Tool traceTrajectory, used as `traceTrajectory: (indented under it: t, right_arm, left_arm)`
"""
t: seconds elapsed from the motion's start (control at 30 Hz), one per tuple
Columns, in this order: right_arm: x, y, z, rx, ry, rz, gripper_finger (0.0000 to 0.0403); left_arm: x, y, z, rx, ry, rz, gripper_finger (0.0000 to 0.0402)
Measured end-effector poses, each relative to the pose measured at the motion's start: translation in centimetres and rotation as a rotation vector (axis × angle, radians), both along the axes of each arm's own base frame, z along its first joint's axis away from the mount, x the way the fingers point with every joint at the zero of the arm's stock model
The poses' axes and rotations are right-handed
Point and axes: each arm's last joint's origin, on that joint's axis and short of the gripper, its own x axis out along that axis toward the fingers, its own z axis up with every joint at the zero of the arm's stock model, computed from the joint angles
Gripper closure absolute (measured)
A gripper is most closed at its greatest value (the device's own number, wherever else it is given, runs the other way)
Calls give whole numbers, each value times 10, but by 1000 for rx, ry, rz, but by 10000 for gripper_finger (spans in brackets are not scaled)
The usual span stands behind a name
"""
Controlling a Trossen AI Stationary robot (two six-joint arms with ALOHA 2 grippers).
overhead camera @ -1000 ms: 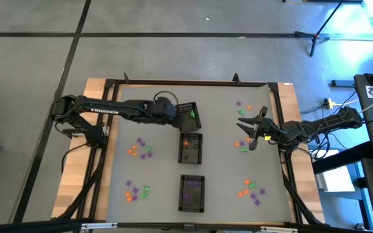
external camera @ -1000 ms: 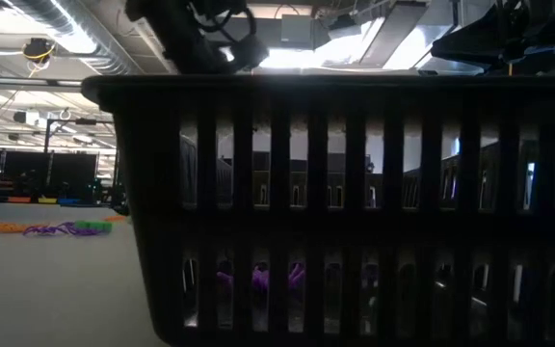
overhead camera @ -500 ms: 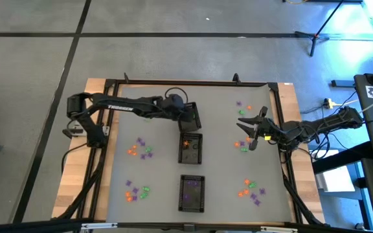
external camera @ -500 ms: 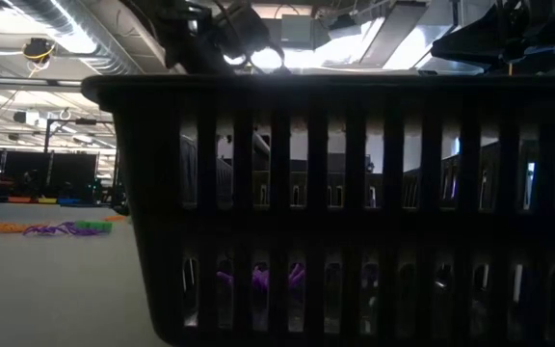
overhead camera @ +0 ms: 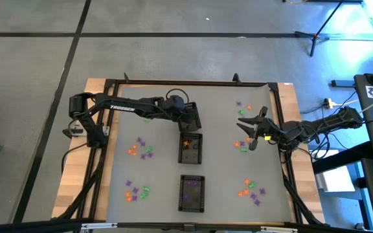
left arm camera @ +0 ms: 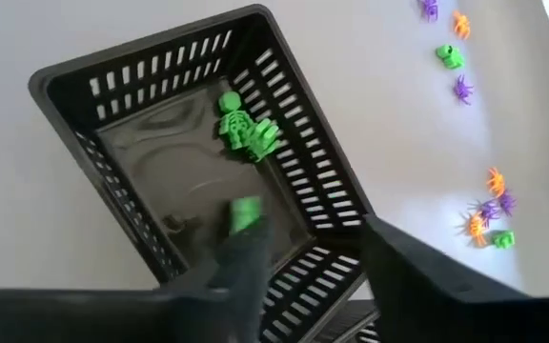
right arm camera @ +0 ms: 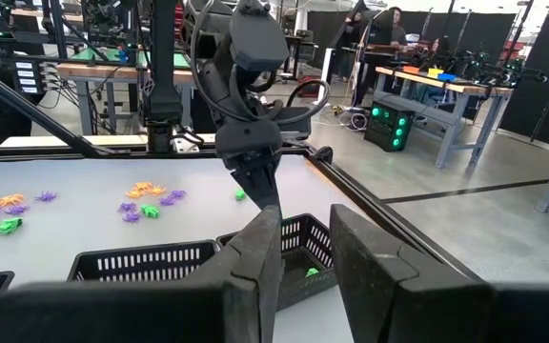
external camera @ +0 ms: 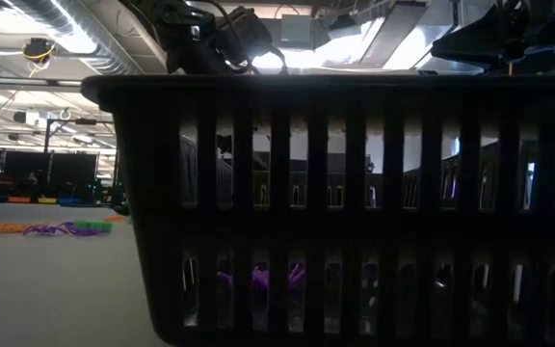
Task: Sort Halloween decoration
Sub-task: Put the green skeleton toy into the top black bin, then put the violet spider toy into the bottom black bin
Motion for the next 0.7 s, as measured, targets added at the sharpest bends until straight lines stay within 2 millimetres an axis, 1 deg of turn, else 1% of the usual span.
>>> traceTrajectory:
  t: [0.13,0.2,0.27,0.37,0.5,0.6,0.7]
  right_arm:
    - [0,0,0,0,0,0,310]
    - [0,0,0,0,0,0,310]
    - [0,0,0,0,0,0,310]
    - [0,0,0,0,0,0,310]
    - [0,0,0,0,0,0,310]
    - [0,0,0,0,0,0,310]
    - [0,0,0,0,0,0,310]
  left_arm:
    - [-3,-1,-2,-8,35,0,172]
    - [-6,-1,-5,-19,78,0,149]
    - [-10,-2,-8,-33,131,3,136]
    - [-19,0,-13,-73,218,44,134]
    - [-35,8,-17,-160,324,171,144]
    - [-48,12,-13,-213,378,248,151]
    - [-61,15,-6,-229,428,288,156]
